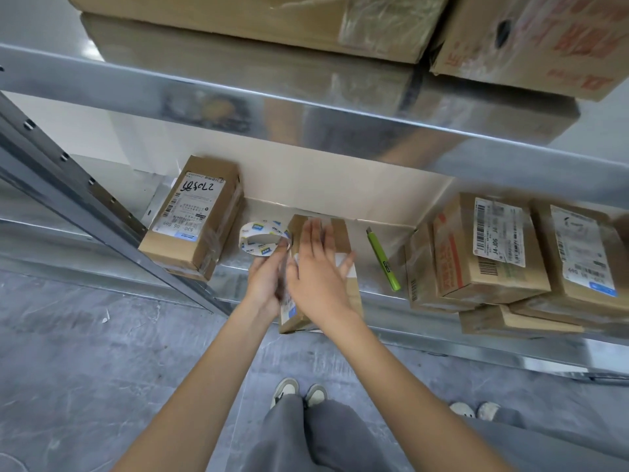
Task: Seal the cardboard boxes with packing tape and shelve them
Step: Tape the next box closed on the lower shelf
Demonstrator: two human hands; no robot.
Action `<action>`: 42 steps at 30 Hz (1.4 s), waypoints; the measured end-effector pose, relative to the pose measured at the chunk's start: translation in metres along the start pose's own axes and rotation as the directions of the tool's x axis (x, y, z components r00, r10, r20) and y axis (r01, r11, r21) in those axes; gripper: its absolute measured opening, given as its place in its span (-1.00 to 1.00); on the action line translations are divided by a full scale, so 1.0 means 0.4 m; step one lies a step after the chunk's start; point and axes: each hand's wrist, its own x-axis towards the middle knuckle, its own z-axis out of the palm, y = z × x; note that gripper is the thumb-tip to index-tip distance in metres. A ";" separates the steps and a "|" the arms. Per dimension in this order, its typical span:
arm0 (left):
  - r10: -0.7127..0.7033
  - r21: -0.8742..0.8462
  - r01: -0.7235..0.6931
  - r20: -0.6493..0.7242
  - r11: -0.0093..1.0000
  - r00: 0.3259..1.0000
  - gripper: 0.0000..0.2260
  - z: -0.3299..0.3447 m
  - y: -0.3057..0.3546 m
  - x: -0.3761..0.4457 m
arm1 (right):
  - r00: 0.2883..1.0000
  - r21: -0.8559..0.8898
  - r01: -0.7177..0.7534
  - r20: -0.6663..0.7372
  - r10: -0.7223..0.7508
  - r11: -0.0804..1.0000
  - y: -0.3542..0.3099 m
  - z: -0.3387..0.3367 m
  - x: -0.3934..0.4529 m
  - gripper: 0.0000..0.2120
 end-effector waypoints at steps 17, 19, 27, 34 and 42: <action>0.561 0.906 -0.285 0.065 0.314 0.825 -0.80 0.182 -0.024 -0.025 | 0.967 0.846 -0.102 -0.039 0.252 0.523 0.220 0.034 0.002 -0.36; 0.598 0.914 -0.320 0.115 0.250 0.793 -0.80 0.188 -0.036 -0.021 | 0.962 0.836 -0.137 -0.016 0.272 0.532 0.236 0.039 -0.008 -0.33; 0.617 0.912 -0.304 0.075 0.275 0.783 -0.72 0.195 -0.050 -0.010 | 0.971 0.396 -0.125 -0.140 0.194 0.910 0.234 0.026 0.003 -0.16; 0.561 0.864 -0.422 0.213 0.274 0.800 -0.76 0.182 -0.008 0.009 | 0.972 0.172 -0.178 -0.122 0.200 0.969 0.241 0.014 0.018 -0.14; 0.619 0.837 -0.539 0.474 -0.096 0.626 -0.77 0.070 0.100 -0.006 | 0.976 0.164 -0.185 -0.085 0.201 0.969 0.237 0.007 0.011 -0.12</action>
